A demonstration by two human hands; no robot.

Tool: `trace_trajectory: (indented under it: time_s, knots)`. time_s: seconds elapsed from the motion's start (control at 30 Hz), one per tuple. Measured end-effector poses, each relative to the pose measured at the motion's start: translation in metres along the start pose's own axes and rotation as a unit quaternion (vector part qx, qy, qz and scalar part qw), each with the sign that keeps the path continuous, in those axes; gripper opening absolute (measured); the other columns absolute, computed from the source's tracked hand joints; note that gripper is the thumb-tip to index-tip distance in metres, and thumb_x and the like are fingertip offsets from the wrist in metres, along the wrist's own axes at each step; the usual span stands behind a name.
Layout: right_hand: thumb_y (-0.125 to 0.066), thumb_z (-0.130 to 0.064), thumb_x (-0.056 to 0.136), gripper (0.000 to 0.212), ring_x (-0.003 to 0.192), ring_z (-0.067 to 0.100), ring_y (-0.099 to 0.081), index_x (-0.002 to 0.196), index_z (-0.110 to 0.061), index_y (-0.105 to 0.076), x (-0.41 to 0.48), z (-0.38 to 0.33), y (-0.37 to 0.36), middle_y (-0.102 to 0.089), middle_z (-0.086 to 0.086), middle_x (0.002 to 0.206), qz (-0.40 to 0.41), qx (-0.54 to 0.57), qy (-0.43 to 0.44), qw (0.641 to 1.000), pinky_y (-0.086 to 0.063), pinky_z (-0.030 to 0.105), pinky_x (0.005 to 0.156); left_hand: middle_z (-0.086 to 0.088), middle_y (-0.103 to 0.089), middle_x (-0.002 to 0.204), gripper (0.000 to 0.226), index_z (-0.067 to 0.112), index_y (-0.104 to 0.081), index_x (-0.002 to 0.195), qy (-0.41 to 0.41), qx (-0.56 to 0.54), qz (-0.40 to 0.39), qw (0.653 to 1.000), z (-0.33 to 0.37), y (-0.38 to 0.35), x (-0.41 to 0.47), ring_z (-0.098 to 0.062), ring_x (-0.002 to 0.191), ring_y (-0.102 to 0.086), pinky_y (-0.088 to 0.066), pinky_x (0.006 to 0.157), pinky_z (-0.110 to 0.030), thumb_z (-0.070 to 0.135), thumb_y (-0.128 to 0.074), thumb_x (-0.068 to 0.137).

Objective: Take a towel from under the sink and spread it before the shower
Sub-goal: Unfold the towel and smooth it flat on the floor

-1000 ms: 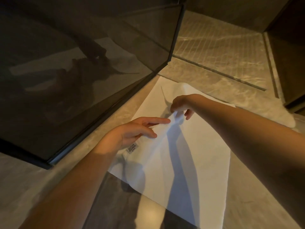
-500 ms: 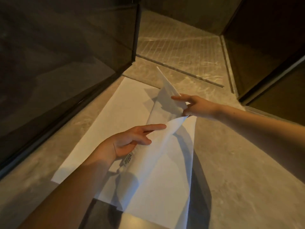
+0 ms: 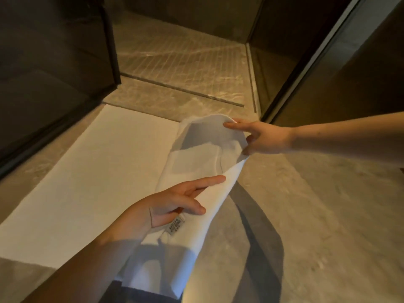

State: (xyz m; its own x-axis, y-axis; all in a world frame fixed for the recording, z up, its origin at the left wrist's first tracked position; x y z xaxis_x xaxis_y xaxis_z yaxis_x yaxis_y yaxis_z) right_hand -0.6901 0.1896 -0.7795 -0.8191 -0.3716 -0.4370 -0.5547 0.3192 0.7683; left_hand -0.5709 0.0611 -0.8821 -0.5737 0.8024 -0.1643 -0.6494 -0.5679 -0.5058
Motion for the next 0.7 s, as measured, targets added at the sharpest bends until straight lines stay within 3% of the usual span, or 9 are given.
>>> trace_trajectory:
  time_s: [0.1,0.2,0.27,0.43,0.53,0.7]
  knots:
    - [-0.059,0.004,0.089,0.079,0.131,0.016,-0.039,0.152,-0.032,-0.028,-0.014,0.044,0.002,-0.013,-0.018,0.159,0.036,0.071,-0.005,0.997,-0.052,0.014,0.075,0.012,-0.052,0.144,0.074,0.032,-0.057,0.135,0.004,-0.026,0.025,0.999,-0.017,-0.022,0.029,-0.012,0.135,-0.045,-0.04,0.106,-0.028,-0.011,-0.056,0.074]
    - [-0.056,-0.001,0.092,0.071,0.126,0.018,-0.044,0.15,-0.033,-0.032,-0.016,0.1,-0.006,-0.016,-0.019,0.158,0.078,0.138,-0.024,0.987,-0.057,0.026,0.083,0.008,-0.057,0.139,0.074,0.031,-0.061,0.131,0.022,-0.032,0.041,0.998,-0.041,-0.038,0.061,-0.008,0.13,-0.049,-0.045,0.098,-0.02,-0.012,-0.055,0.071]
    - [-0.054,-0.004,0.093,0.068,0.133,0.021,-0.039,0.15,-0.036,-0.032,-0.017,0.135,-0.015,-0.018,-0.016,0.159,0.096,0.169,-0.037,0.98,-0.056,0.028,0.085,0.011,-0.054,0.141,0.073,0.032,-0.062,0.129,0.037,-0.003,0.059,0.998,-0.054,-0.045,0.081,0.001,0.131,-0.046,-0.043,0.097,-0.016,-0.009,-0.056,0.069]
    - [-0.053,-0.006,0.093,0.068,0.144,0.02,-0.022,0.151,-0.032,-0.03,-0.025,0.206,-0.041,-0.016,-0.013,0.16,0.115,0.24,-0.078,0.961,-0.051,0.02,0.075,0.013,-0.039,0.151,0.07,0.043,-0.063,0.122,0.086,0.034,0.073,0.993,-0.082,-0.062,0.118,0.001,0.139,-0.031,-0.03,0.113,-0.024,0.001,-0.061,0.067]
    - [-0.055,-0.005,0.092,0.067,0.144,0.019,-0.023,0.15,-0.031,-0.034,-0.029,0.236,-0.049,-0.018,-0.013,0.16,0.141,0.27,-0.118,0.945,-0.046,0.018,0.082,0.019,-0.043,0.144,0.068,0.046,-0.066,0.119,0.098,0.024,0.074,0.992,-0.096,-0.068,0.135,0.003,0.136,-0.034,-0.038,0.102,-0.018,0.004,-0.064,0.066]
    - [-0.055,-0.002,0.09,0.064,0.141,0.018,-0.03,0.147,-0.03,-0.041,-0.041,0.27,-0.048,-0.022,-0.015,0.158,0.167,0.294,-0.149,0.929,-0.044,0.028,0.096,0.024,-0.052,0.134,0.068,0.046,-0.065,0.121,0.109,0.005,0.053,0.993,-0.117,-0.086,0.159,0.006,0.126,-0.046,-0.046,0.088,-0.009,0.003,-0.065,0.068]
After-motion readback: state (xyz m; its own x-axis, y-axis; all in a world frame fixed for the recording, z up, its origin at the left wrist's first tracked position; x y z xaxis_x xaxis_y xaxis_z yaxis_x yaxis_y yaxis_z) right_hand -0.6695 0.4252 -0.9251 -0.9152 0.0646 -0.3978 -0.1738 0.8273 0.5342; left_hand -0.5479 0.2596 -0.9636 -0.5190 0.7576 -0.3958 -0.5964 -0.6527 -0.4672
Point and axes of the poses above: each hand's wrist, its own x-axis towards the middle knuckle, its own y-axis out of the back of the hand, z = x × y, the point moved 9 cm from there along x, towards the middle knuckle
